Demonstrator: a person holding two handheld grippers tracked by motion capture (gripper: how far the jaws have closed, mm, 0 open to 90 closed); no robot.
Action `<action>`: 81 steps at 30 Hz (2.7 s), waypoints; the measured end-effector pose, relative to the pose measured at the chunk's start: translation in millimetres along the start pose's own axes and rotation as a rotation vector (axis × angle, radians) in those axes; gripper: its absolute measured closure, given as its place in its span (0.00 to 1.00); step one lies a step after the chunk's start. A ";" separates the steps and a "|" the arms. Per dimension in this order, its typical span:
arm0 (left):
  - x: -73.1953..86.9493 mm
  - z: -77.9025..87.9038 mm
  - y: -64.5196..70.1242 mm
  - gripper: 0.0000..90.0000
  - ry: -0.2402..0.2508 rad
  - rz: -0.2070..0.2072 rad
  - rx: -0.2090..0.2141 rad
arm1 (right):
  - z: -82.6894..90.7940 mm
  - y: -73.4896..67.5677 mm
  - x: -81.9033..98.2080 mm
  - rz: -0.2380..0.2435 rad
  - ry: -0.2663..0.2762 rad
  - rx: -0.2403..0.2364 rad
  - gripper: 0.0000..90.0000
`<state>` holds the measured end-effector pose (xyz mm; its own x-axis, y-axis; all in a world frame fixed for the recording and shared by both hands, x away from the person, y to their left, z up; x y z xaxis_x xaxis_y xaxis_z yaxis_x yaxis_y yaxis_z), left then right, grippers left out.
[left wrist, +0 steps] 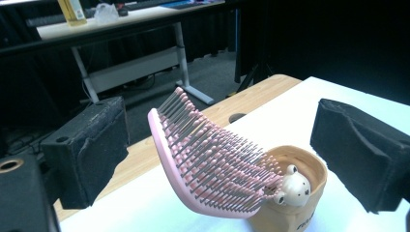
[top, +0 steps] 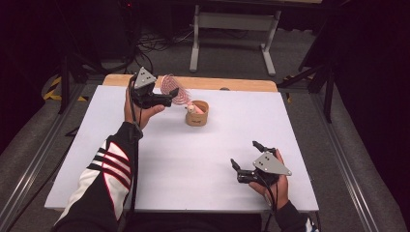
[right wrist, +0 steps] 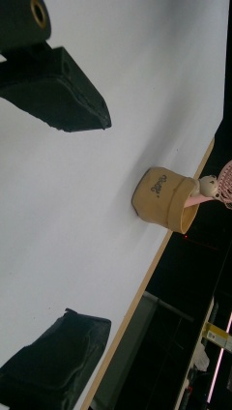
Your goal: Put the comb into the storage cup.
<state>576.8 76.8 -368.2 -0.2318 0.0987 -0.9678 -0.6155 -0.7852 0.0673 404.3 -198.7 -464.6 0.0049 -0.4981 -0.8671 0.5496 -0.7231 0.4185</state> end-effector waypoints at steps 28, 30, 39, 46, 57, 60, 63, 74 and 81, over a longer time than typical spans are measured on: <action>14.5 34.6 12.5 0.07 0.011 -0.098 0.047 | -1.2 -1.1 -0.4 0.008 -0.001 0.009 0.04; 15.4 35.3 13.3 0.07 0.015 -0.097 0.051 | -1.2 -1.0 -0.4 0.007 -0.001 0.009 0.04; 26.0 40.4 18.9 0.08 0.010 -0.123 0.064 | -1.2 -1.7 -0.5 0.011 -0.002 0.007 0.04; 30.7 44.7 26.3 0.08 0.020 -0.140 0.078 | -1.3 -1.8 -0.7 0.010 -0.001 0.007 0.05; 40.5 49.6 37.8 0.08 0.017 -0.157 0.104 | -1.0 -1.9 -1.1 0.012 0.001 0.008 0.05; 43.2 51.2 40.9 0.07 0.015 -0.161 0.114 | -0.9 -2.2 -1.2 0.013 0.001 0.008 0.05; 46.0 53.6 44.1 0.07 0.021 -0.168 0.115 | -0.7 -2.6 -1.7 0.015 0.003 0.008 0.05; 56.2 60.8 52.2 0.07 0.021 -0.179 0.136 | -1.1 -3.6 -1.3 0.021 -0.005 0.009 0.05; 61.6 66.0 61.4 0.07 0.020 -0.196 0.156 | -0.8 -5.3 -2.5 0.027 0.000 0.006 0.05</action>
<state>475.0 75.0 -407.6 -0.0823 0.2263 -0.9706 -0.7563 -0.6484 -0.0871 402.0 -193.3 -464.8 0.0195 -0.5176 -0.8554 0.5445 -0.7121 0.4432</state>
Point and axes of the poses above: each handheld gripper's, and its own axes: z roughly backward along the jaws, x roughly out of its underside, y roughly to its right, the point moved 9 cm from there along -z, roughly forward along the jaws, and after that the axes turned 9 degrees about z, right-handed, at the moved point
